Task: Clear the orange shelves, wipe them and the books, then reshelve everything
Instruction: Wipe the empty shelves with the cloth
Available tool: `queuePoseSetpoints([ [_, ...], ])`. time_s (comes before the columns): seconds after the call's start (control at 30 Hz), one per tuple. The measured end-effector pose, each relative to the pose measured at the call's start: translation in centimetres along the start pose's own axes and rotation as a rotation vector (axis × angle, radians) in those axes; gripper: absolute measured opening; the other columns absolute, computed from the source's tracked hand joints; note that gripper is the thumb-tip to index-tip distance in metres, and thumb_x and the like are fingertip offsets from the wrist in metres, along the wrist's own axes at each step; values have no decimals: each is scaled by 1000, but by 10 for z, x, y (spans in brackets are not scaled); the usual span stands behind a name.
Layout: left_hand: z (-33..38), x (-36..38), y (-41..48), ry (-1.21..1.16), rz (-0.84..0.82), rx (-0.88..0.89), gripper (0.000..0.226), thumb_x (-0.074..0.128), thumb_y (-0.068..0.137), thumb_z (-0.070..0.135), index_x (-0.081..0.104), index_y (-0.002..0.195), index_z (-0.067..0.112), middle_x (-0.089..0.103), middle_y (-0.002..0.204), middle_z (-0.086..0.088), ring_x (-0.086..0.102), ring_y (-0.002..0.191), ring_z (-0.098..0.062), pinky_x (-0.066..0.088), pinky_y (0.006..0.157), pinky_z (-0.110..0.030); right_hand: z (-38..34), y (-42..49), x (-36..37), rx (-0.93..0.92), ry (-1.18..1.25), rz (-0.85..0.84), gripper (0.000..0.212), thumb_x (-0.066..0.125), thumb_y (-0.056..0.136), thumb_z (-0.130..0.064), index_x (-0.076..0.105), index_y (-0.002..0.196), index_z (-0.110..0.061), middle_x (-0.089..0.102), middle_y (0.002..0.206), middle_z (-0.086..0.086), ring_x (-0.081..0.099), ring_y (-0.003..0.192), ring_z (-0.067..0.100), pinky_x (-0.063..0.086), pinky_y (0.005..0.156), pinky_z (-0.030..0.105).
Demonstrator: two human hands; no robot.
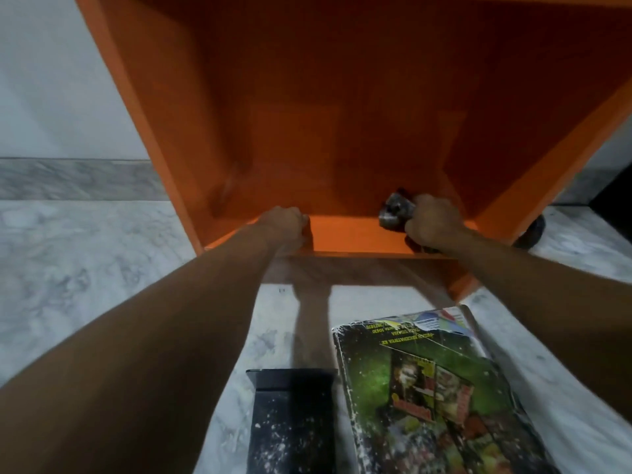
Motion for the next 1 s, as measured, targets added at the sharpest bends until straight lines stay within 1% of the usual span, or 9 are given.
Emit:
queuePoseSetpoints([
  [0.17, -12, 5, 5, 51, -18, 31, 44, 44, 101, 22, 42, 145, 17, 48, 140, -14, 50, 125, -35, 41, 100, -36, -71, -81, 25, -434, -3, -129, 67, 62, 78, 2, 47, 140, -19, 61, 120, 14, 62, 94, 30, 40, 65, 24],
  [0.27, -19, 5, 7, -1, -28, 15, 38, 43, 102, 31, 50, 137, 14, 53, 135, -18, 54, 119, -36, 44, 93, -36, -96, -113, 22, -589, 113, -282, 62, 66, 75, 1, 59, 131, -26, 71, 105, 4, 65, 72, 19, 54, 54, 30],
  [0.43, -30, 8, 1, -41, 23, -15, 39, 55, 98, 30, 55, 133, 15, 57, 133, -13, 54, 121, -34, 43, 96, -35, -72, -51, -18, -198, 205, 96, 44, 63, 70, -10, 68, 111, -26, 73, 101, 9, 67, 97, 33, 55, 80, 37],
  [0.57, -33, 10, 0, -5, 10, -3, 42, 51, 101, 31, 49, 140, 17, 53, 137, -11, 52, 123, -32, 43, 99, -37, -45, -14, -8, 39, -62, 35, 28, 63, 78, -17, 69, 105, -12, 70, 100, 20, 64, 98, 39, 50, 84, 38],
  [0.7, -33, 6, 0, 15, 14, 18, 41, 54, 99, 30, 51, 138, 18, 55, 135, -11, 54, 121, -32, 44, 94, -34, -76, -48, 20, -264, -128, 47, 48, 66, 70, -15, 68, 118, -21, 72, 101, 13, 66, 89, 35, 49, 72, 31],
  [0.77, -36, 1, -3, 37, 10, 42, 40, 52, 99, 33, 53, 136, 16, 57, 132, -13, 56, 117, -33, 45, 93, -33, -102, -81, 26, -492, -11, -93, 60, 67, 67, -3, 65, 124, -22, 72, 106, 11, 66, 87, 32, 42, 65, 26],
  [0.87, -44, -1, -10, 73, -32, 39, 44, 49, 100, 41, 55, 135, 15, 59, 129, -14, 58, 113, -33, 46, 90, -31, -125, -115, 29, -618, 142, -323, 55, 74, 71, 2, 68, 120, -20, 73, 104, 5, 66, 78, 19, 54, 64, 30],
  [0.93, -48, -1, -13, 87, -28, 34, 41, 49, 98, 44, 60, 125, 16, 62, 125, -15, 61, 109, -33, 49, 91, -32, -125, -104, 19, -550, 244, -206, 44, 75, 71, -3, 74, 110, -23, 75, 95, 2, 67, 68, 15, 52, 60, 29],
  [1.0, -49, -4, -19, 136, -38, 45, 34, 51, 98, 44, 63, 119, 19, 64, 119, -12, 62, 105, -31, 50, 88, -31, -120, -80, -1, -419, 294, 12, 43, 67, 69, -6, 74, 107, -24, 76, 94, 5, 70, 84, 24, 54, 68, 32],
])
Point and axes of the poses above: each hand's wrist, its own y-axis towards the middle knuckle, its own x-axis out of the palm, z = x × y, the point moved 5 cm from there along y, towards the middle knuckle
